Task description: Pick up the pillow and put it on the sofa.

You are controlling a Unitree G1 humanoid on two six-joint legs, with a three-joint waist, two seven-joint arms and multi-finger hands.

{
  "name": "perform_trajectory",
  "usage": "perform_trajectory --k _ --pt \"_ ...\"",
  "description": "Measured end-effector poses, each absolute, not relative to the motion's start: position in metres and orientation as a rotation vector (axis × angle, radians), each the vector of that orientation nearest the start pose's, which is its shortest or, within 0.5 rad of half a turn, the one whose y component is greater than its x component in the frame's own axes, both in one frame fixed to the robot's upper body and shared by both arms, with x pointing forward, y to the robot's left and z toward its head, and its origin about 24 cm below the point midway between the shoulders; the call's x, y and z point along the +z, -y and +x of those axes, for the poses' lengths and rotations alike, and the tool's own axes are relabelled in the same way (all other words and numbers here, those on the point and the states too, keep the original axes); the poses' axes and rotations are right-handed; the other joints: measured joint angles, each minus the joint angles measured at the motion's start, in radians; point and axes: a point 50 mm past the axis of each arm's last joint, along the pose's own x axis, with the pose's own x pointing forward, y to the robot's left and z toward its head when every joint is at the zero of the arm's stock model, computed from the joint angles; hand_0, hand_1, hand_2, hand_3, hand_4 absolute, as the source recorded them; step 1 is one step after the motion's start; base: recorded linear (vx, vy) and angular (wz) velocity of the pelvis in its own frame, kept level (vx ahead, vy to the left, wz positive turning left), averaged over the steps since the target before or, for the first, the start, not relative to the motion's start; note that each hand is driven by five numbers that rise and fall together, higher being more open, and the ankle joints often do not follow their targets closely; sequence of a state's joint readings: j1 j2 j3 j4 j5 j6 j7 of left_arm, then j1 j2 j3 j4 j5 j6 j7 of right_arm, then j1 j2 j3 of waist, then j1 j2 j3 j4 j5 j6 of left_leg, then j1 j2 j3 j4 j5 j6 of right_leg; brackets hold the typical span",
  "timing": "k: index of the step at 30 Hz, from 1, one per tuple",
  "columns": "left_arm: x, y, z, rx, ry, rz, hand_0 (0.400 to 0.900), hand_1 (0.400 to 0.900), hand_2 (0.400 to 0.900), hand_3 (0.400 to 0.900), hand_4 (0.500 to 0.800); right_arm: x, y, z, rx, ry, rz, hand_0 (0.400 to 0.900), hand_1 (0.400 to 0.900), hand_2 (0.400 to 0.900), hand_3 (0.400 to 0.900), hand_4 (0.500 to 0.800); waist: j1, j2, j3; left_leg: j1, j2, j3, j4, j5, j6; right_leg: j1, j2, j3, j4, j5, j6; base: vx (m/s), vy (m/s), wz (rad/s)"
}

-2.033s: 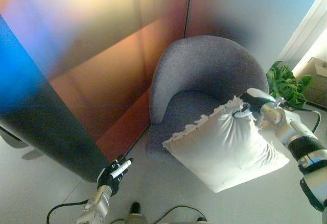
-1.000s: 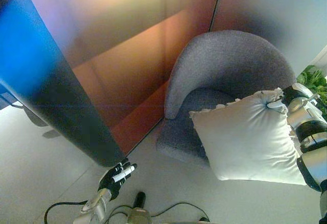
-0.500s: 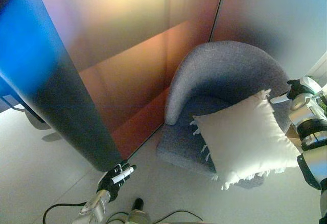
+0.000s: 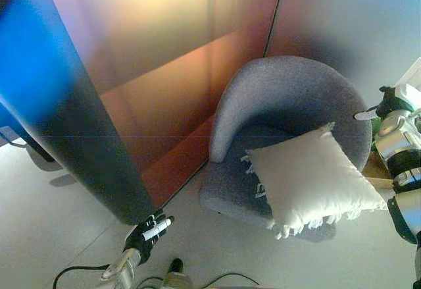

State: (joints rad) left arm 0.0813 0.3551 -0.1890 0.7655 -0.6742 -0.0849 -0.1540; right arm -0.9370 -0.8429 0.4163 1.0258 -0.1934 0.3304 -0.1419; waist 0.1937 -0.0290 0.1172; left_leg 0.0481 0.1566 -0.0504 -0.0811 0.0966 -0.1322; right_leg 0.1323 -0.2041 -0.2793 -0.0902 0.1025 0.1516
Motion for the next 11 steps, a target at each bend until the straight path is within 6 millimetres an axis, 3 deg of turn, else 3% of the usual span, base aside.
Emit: perform_trajectory --k 5,7,11 --pt "-0.109 -0.24 0.156 0.128 -0.712 -0.285 0.9 0.9 0.9 0.9 0.8 0.149 0.351 0.348 -0.466 -0.365 -0.993 0.9 0.9 0.9 0.9 0.8 -0.003 -0.012 -0.008 0.007 0.001 0.007 0.0 0.0 0.001 -0.001 0.001 0.014 0.0 0.0 0.0 -0.02 0.005 -0.1" --pt "-0.107 -0.242 0.156 0.139 -0.696 -0.292 0.9 0.9 0.9 0.9 0.8 0.119 0.339 0.338 -0.43 -0.34 -0.888 0.9 0.9 0.9 0.9 0.8 -0.015 -0.024 -0.018 0.007 0.001 0.02 0.0 0.0 0.002 -0.005 0.001 0.027 0.003 -0.001 0.003 -0.02 -0.013 -0.12" --pt "-0.11 -0.237 0.151 0.16 -0.695 -0.318 0.9 0.9 0.9 0.9 0.8 0.028 0.293 0.298 -0.264 -0.431 -0.738 0.9 0.9 0.9 0.9 0.8 -0.062 -0.033 -0.029 0.013 0.002 0.034 -0.006 -0.001 0.003 -0.008 -0.001 0.04 0.004 -0.004 0.0 -0.01 -0.012 -0.16"
